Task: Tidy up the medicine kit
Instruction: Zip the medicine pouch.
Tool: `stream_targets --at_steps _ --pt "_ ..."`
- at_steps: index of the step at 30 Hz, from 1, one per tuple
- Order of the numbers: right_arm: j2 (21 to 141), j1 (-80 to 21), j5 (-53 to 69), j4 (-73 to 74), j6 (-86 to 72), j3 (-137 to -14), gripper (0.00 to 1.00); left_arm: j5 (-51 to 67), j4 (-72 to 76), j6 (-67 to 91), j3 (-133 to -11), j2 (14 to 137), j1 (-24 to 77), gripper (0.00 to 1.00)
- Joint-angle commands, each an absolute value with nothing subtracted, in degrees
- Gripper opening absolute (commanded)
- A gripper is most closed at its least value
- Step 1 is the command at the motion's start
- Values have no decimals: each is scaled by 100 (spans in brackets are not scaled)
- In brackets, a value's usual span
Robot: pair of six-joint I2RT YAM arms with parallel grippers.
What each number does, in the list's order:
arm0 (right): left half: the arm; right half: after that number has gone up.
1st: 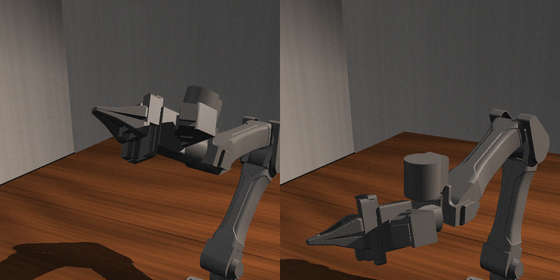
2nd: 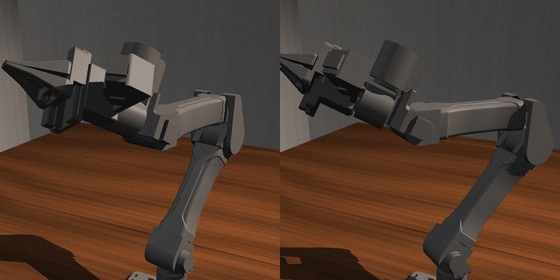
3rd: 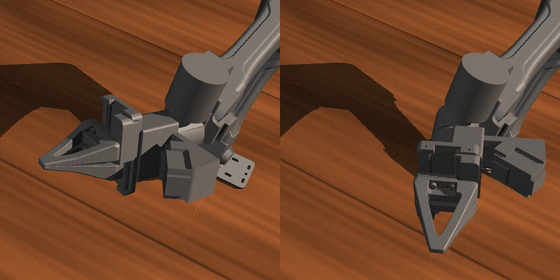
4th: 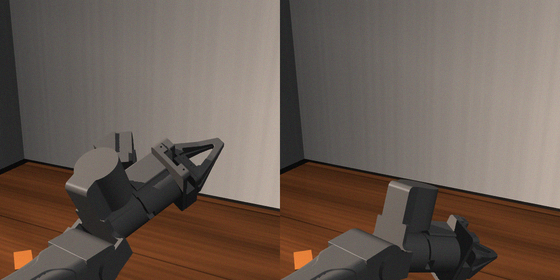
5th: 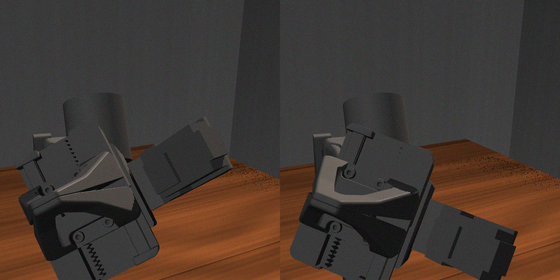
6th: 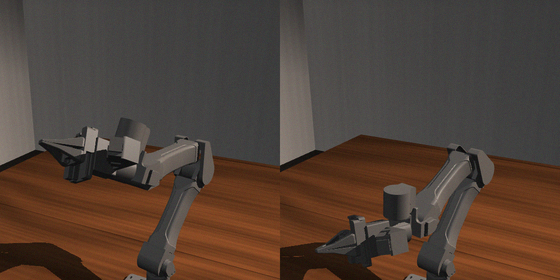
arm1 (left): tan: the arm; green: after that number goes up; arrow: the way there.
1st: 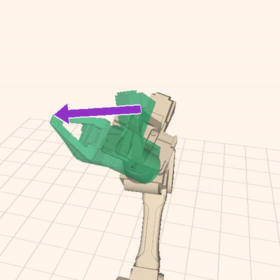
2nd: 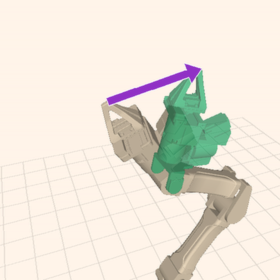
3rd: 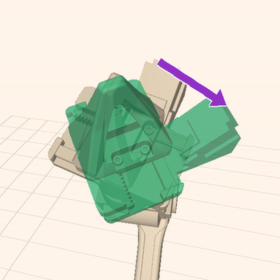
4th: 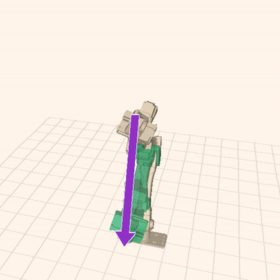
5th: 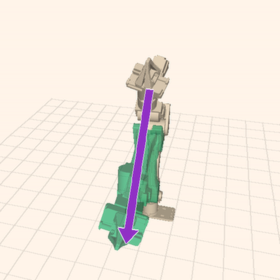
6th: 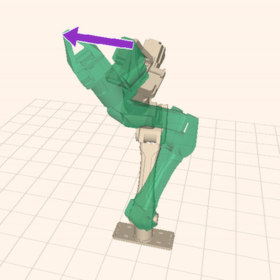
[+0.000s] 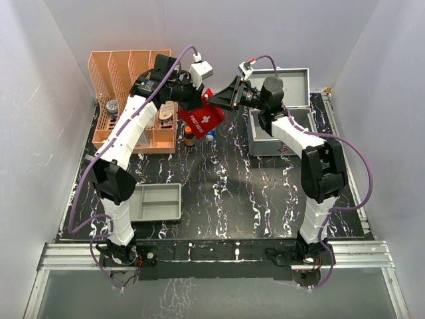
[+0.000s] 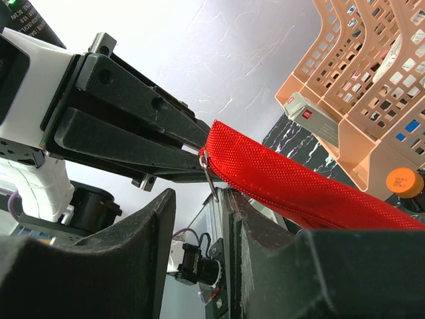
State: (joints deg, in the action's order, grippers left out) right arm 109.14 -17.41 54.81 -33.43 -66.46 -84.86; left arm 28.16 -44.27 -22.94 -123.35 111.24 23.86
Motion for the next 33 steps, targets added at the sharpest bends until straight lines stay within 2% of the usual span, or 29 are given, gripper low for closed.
stream_targets --at_steps 1,16,33 --pt "10757 -1749 5432 -3487 -6501 -8533 32 3019 -4473 -2292 -12552 10937 2408 0" --pt "10926 -1758 5504 -3488 -6521 -8739 32 3090 -4464 -2268 -12530 10926 2404 0" --pt "11173 -1819 5673 -3533 -6592 -9095 25 3200 -4604 -2339 -12541 10948 2417 0"
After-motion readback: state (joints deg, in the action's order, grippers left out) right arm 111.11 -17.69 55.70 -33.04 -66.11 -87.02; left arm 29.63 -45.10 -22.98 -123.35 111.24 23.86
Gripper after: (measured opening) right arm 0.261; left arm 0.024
